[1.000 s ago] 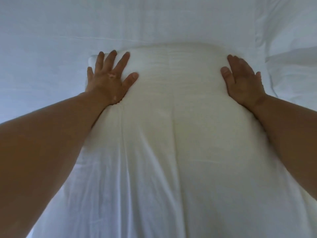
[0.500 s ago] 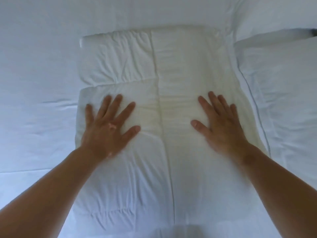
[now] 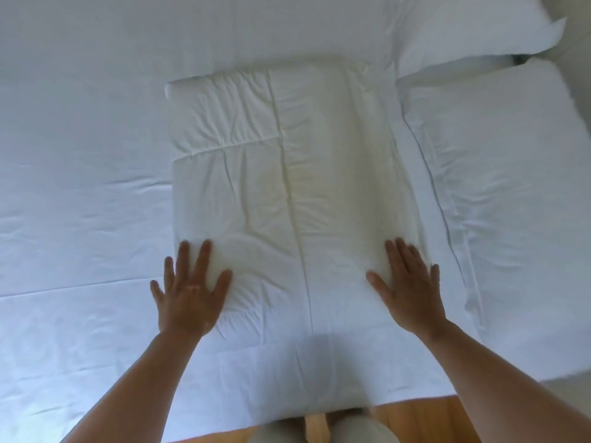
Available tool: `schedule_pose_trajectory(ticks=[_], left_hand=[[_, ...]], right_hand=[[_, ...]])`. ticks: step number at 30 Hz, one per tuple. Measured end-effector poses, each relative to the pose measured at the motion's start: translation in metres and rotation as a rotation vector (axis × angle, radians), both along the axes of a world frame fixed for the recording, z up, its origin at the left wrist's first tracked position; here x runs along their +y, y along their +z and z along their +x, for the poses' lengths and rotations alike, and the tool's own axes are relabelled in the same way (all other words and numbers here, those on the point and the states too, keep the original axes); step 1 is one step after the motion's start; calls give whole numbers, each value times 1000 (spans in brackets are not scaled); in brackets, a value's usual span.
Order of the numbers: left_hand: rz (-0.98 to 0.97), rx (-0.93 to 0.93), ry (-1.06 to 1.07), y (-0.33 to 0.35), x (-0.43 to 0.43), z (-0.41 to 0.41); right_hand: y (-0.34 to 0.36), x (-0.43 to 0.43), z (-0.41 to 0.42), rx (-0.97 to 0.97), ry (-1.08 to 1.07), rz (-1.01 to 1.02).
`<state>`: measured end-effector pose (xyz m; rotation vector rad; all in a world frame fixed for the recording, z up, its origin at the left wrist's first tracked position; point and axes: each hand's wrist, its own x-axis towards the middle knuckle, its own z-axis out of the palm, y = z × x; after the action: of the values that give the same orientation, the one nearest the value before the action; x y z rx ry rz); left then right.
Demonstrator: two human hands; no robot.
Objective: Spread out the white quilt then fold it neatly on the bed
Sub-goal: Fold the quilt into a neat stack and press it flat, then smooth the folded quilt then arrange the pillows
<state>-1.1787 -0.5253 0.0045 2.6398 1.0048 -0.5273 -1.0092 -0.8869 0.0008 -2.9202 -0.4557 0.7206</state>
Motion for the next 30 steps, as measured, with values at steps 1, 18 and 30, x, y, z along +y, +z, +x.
schedule_pose_trajectory(ticks=[1, 18, 30], left_hand=[[-37, 17, 35, 5, -3, -4], [-26, 588, 203, 78, -138, 48], [-1006, 236, 351, -9, -465, 297]], right_hand=[[6, -8, -6, 45, -12, -7], [71, -191, 33, 361, -646, 128], [-2, -413, 275, 32, -635, 175]])
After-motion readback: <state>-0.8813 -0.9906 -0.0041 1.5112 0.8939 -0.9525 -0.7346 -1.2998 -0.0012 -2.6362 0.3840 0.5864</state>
